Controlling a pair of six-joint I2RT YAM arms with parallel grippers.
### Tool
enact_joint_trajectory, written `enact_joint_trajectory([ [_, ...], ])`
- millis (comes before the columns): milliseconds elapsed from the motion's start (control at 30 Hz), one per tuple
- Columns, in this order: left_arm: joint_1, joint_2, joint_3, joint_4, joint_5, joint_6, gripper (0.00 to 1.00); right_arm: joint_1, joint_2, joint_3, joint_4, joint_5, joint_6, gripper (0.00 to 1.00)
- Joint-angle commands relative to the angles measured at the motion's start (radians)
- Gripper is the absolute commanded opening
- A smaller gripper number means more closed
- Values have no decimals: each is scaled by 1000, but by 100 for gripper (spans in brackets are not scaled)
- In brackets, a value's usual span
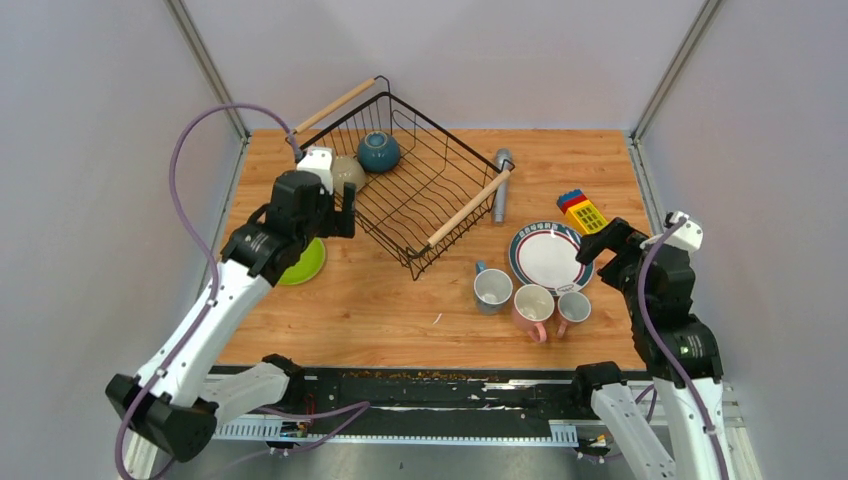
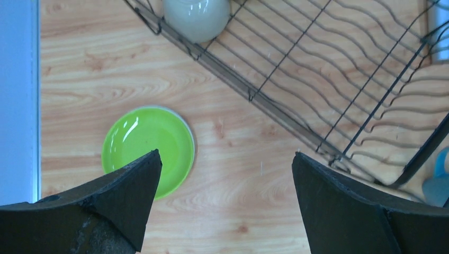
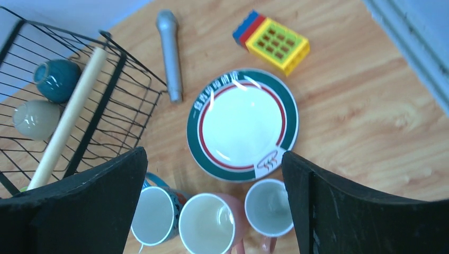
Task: Unload the mixed dishes from the dish rack
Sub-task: Pick up the bowl from the dish rack.
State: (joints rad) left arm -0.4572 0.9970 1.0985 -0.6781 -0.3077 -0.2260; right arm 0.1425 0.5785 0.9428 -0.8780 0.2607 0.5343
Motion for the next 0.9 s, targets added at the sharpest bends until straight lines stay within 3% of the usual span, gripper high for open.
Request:
enact_joint_trajectory([
  [0,3,167,163,2,-13,41,100,-2,-99,-45,221,25,-189,100],
  [200,17,425,383,-32,-36,112,100,-3,-227,-160,381,-41,-316,100],
  [533,48,793,719,-113,-118,255,100,1,-413,-318,494,-77,-415,100],
  [867,80,1052,901,-117,-196,407,100,1,-522,-391,540,-146,-450,98],
])
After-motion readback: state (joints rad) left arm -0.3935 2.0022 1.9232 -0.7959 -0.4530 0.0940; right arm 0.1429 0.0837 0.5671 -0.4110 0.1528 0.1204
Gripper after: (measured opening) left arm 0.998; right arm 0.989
